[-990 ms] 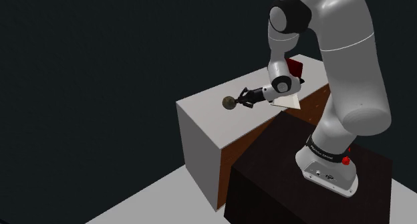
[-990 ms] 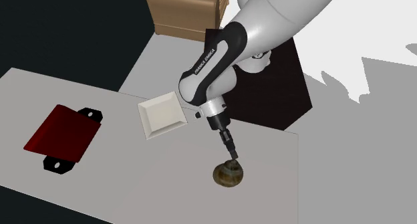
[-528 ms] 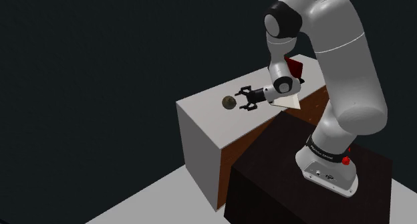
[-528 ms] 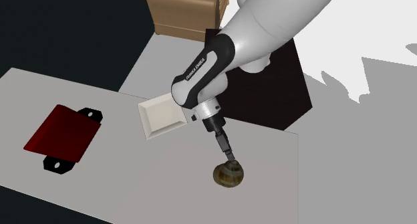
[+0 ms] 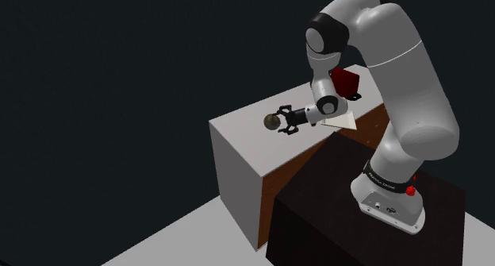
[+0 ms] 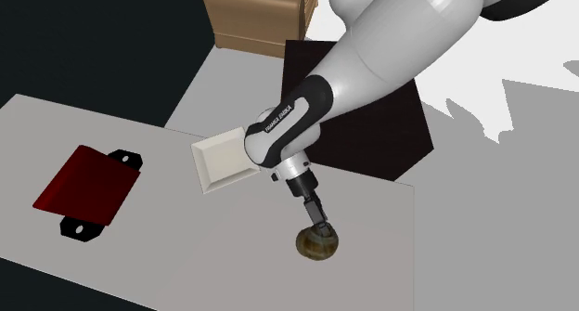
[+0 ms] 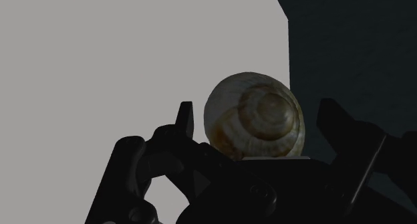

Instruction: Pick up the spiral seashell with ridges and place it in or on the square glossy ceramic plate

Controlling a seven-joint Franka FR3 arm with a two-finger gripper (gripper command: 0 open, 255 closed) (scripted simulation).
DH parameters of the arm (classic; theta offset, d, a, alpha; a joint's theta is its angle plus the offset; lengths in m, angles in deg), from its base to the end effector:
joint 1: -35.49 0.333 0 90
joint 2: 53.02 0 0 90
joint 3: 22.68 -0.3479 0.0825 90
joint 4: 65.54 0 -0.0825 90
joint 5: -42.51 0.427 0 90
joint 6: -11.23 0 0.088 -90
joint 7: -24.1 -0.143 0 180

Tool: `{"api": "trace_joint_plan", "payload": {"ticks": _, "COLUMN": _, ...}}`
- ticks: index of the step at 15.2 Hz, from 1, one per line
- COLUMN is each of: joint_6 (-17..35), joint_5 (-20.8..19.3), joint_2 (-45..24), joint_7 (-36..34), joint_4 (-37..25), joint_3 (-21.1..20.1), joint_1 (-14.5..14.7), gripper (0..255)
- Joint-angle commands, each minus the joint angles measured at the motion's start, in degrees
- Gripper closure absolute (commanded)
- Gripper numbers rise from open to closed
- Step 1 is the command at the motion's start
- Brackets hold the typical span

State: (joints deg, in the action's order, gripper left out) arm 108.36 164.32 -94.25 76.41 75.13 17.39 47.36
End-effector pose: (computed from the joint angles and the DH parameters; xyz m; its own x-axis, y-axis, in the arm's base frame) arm 0.4296 -0.1759 0.0393 0.4113 -0.8649 -0.2878 -0.5110 0.0427 -0.8585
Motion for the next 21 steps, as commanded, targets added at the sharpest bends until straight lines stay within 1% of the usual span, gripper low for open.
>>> {"api": "trace_joint_plan", "payload": {"ticks": 1, "joint_6": 0.1, "joint_5": 0.4, "joint_2": -0.2, "joint_7": -0.1, "joint_4": -0.3, "joint_3": -0.3, "joint_1": 0.1, "gripper": 0}}
{"api": "trace_joint_plan", "payload": {"ticks": 7, "joint_6": 0.1, "joint_5": 0.4, "joint_2": -0.2, "joint_7": -0.1, "joint_4": -0.3, "joint_3": -0.3, "joint_1": 0.1, "gripper": 0}}
{"api": "trace_joint_plan", "payload": {"ticks": 8, "joint_6": 0.1, "joint_5": 0.4, "joint_2": -0.3, "joint_7": -0.1, "joint_4": -0.3, "joint_3": -0.3, "joint_1": 0.1, "gripper": 255}}
{"api": "trace_joint_plan", "payload": {"ticks": 17, "joint_6": 0.1, "joint_5": 0.4, "joint_2": -0.2, "joint_7": -0.1, "joint_4": -0.3, "joint_3": -0.3, "joint_1": 0.1, "gripper": 255}}
{"api": "trace_joint_plan", "payload": {"ticks": 21, "joint_6": 1.8, "joint_5": -1.5, "joint_2": 3.6, "joint_7": -1.3, "joint_4": 1.4, "joint_3": 1.8, "joint_1": 1.7, "gripper": 255}}
